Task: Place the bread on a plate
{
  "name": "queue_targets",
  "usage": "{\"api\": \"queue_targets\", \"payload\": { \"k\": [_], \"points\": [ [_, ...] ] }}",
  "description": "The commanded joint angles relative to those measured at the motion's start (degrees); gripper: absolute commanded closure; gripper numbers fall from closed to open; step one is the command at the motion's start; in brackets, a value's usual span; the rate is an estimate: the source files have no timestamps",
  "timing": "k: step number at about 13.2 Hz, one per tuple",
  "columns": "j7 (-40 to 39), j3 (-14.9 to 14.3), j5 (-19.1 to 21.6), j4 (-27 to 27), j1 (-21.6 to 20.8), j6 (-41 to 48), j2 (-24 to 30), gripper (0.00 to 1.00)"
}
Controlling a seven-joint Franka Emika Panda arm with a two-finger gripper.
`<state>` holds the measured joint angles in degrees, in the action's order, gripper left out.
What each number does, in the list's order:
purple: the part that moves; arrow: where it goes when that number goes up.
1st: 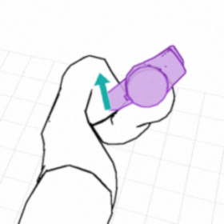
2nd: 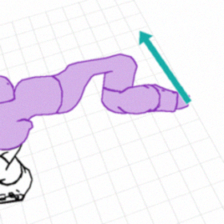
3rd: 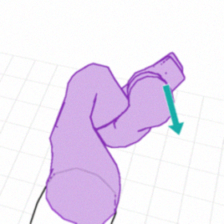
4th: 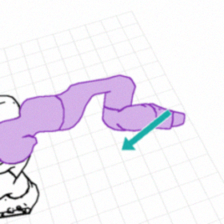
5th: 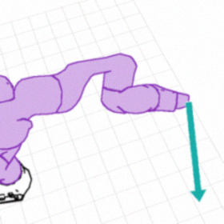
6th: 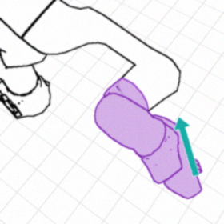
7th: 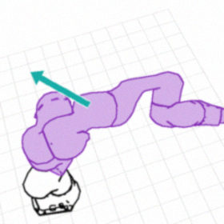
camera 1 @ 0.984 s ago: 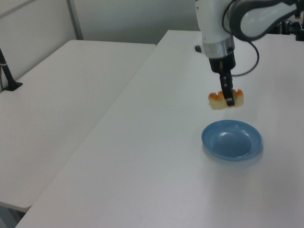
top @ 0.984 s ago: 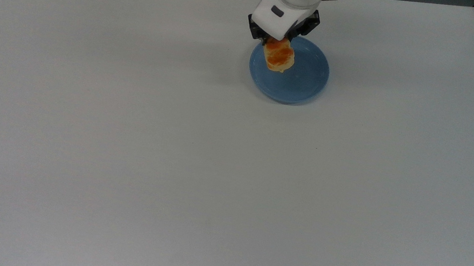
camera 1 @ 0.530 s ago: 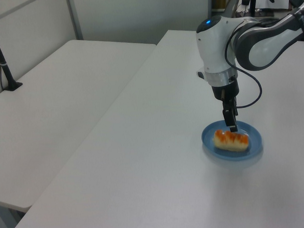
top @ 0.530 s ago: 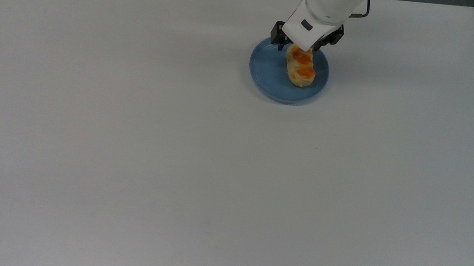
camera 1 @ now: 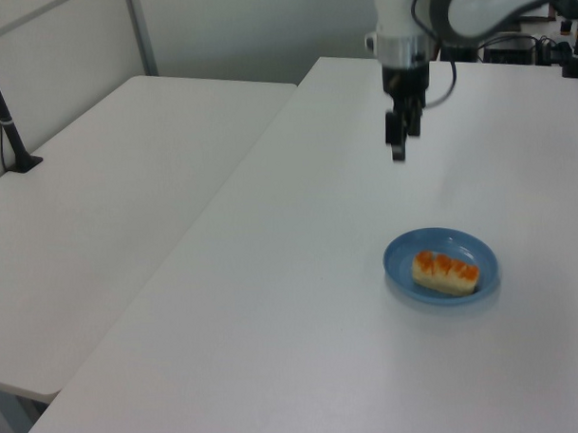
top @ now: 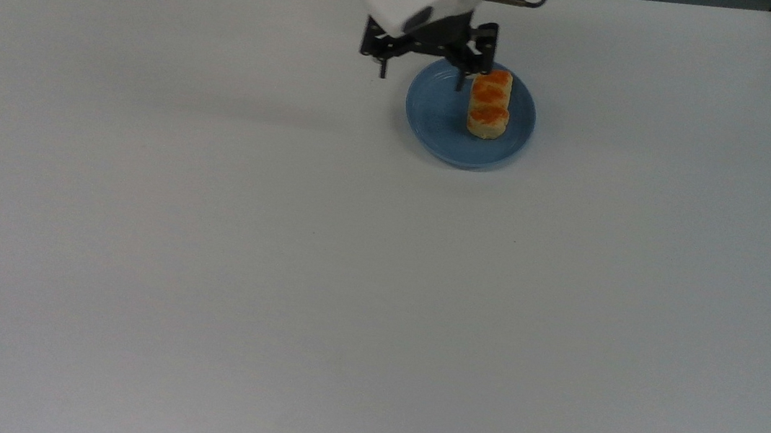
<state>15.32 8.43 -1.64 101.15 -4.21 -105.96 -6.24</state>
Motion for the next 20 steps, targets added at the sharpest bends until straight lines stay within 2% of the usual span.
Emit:
{"api": "queue_targets", "payload": {
  "k": [1, 4, 6, 11, 14, 15, 16, 17, 20],
  "points": [
    [-8.9, -5.0, -0.8, -7.0, 5.8, -0.1, -1.1, 0.0],
    [-9.3, -11.1, -1.2, -7.4, 6.0, -0.3, -0.5, 0.0],
    [-9.2, -13.3, -0.9, -8.5, 6.1, 1.3, 0.2, 0.0],
    [-9.0, -13.3, -0.2, -9.4, 5.9, 3.1, -0.3, 0.0],
    [-9.2, -12.4, -0.2, -9.6, 5.2, 8.6, -0.3, 0.0],
    [-8.6, -12.3, -0.2, -8.5, 2.9, 9.7, 0.4, 0.0],
    [-6.4, -12.8, -0.6, -8.9, 1.9, 7.7, -0.9, 0.0],
    [-5.7, -13.0, -0.3, -10.8, 2.9, 5.3, -1.9, 0.0],
    [-6.2, -13.0, -0.3, -10.7, 3.0, 5.9, -2.3, 0.0]
  ]
}}
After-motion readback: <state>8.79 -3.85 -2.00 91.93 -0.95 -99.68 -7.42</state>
